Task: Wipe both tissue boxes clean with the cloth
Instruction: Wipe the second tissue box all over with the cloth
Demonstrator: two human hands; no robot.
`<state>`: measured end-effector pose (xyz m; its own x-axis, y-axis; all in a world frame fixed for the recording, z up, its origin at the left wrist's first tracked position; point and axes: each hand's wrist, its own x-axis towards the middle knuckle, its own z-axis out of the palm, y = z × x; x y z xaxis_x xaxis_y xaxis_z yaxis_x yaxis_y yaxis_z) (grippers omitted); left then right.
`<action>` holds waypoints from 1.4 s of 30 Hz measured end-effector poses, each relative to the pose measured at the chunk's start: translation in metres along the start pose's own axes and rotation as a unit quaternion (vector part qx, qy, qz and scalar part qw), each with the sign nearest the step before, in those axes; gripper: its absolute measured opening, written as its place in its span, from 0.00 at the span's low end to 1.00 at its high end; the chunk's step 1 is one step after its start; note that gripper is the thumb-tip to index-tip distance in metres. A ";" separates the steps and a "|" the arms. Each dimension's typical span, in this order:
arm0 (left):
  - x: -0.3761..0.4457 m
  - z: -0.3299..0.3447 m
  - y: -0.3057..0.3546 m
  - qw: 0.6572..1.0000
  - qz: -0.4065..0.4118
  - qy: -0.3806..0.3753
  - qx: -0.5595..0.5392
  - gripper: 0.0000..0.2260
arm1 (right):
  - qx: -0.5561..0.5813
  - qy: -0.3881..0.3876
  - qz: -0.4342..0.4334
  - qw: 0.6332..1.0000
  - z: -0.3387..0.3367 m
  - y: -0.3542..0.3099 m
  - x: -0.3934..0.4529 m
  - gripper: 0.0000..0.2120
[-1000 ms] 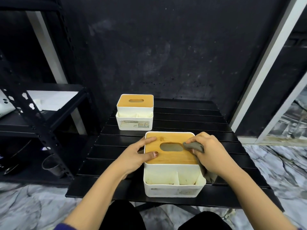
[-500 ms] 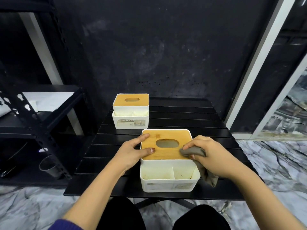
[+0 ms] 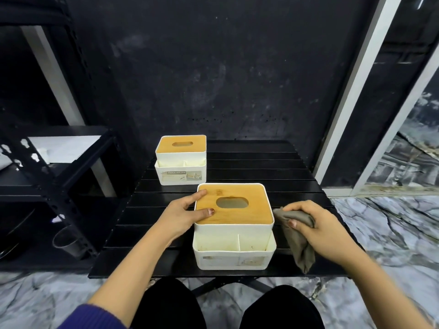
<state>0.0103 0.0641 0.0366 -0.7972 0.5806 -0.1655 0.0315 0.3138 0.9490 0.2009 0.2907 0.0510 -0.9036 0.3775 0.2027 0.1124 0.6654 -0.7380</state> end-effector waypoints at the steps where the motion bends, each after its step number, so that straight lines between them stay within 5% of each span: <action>1: -0.001 0.001 0.001 1.000 0.002 0.000 -0.004 0.26 | -0.032 0.004 0.002 0.999 0.004 0.008 0.000 0.15; 18: -0.003 0.003 -0.003 0.999 0.014 0.015 -0.027 0.25 | -0.187 0.098 0.007 0.978 0.067 0.068 -0.013 0.14; 23: -0.006 0.005 -0.006 0.999 0.031 0.020 -0.014 0.21 | -0.121 0.046 0.045 0.991 0.058 0.064 -0.010 0.18; 29: -0.018 0.012 -0.009 0.991 0.100 0.085 -0.008 0.13 | 0.047 0.131 0.009 0.990 0.050 0.030 -0.015 0.21; 33: -0.039 0.011 -0.021 0.987 0.126 0.078 0.055 0.21 | 0.071 0.033 -0.048 0.996 0.052 0.011 -0.020 0.27; 37: -0.058 0.007 -0.037 0.946 0.177 0.062 0.266 0.34 | 0.026 0.001 -0.034 0.999 0.054 0.009 -0.020 0.33; 42: -0.057 0.002 -0.039 0.956 0.184 0.026 0.227 0.35 | 0.028 -0.012 -0.018 0.999 0.052 0.008 -0.020 0.37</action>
<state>0.0556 0.0208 0.0082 -0.7105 0.6795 0.1828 0.5649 0.3959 0.7240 0.1982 0.2557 0.0077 -0.9163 0.3376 0.2154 0.0566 0.6418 -0.7648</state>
